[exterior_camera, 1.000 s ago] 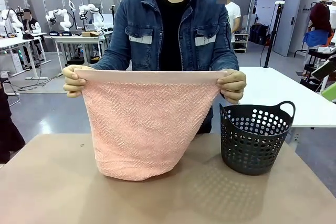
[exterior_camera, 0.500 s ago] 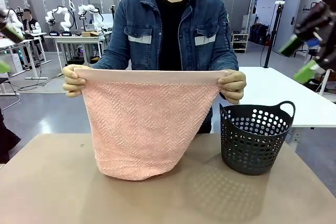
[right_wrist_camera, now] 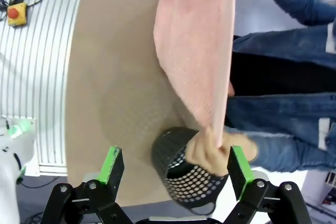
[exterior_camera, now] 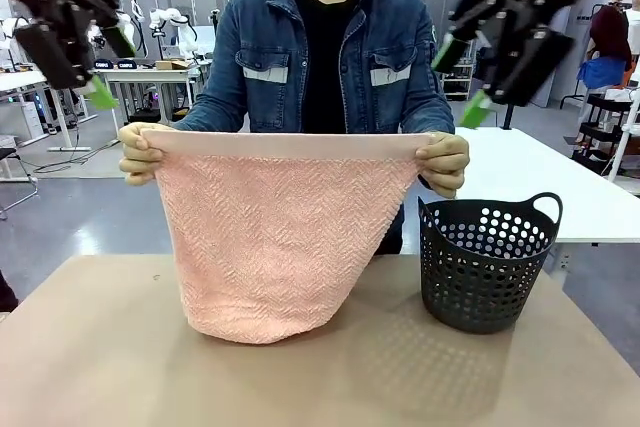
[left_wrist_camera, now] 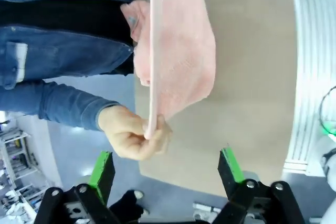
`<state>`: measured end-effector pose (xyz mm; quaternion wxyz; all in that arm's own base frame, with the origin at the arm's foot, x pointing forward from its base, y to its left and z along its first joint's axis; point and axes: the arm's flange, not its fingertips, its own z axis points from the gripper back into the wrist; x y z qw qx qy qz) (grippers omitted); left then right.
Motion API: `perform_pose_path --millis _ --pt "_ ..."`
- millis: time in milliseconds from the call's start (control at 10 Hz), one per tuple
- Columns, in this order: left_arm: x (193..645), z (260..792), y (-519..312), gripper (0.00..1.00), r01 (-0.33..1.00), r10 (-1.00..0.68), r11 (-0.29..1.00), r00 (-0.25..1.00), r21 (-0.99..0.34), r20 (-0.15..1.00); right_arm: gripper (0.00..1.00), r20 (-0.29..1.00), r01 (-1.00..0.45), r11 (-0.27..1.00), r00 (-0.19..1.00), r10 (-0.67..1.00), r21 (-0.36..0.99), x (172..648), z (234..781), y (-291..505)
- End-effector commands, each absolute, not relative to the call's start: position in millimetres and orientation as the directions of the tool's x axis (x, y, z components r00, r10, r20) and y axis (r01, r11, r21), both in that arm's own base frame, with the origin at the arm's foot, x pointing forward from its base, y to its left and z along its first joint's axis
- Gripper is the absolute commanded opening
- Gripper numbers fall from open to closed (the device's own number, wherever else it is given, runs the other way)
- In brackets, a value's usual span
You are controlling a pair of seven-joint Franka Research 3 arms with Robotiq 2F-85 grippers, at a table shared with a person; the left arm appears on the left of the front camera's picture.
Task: Fold the towel.
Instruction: Grab the top end of the 100 cm Hotel Towel extended by the human.
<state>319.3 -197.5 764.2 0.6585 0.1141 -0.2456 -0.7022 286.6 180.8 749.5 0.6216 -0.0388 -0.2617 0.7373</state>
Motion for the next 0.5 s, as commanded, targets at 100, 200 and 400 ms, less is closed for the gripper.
perform_pose_path --millis 100,200,400 --pt "336.3 765.5 -230.9 1.0 0.883 -0.995 -0.004 -0.05 0.47 0.086 1.0 0.192 -0.88 -0.08 -0.189 0.963 -0.468 319.5 755.9 215.0" --pt "341.8 759.3 -238.6 1.0 0.874 -0.995 -0.02 -0.065 0.486 0.077 1.0 0.185 -0.89 -0.059 -0.158 0.97 -0.451 333.1 753.8 224.4" --pt "355.2 744.2 -248.4 1.0 0.877 -0.995 -0.021 -0.066 0.479 0.078 1.0 0.159 -0.918 -0.046 -0.118 0.98 -0.395 357.7 742.2 236.9"
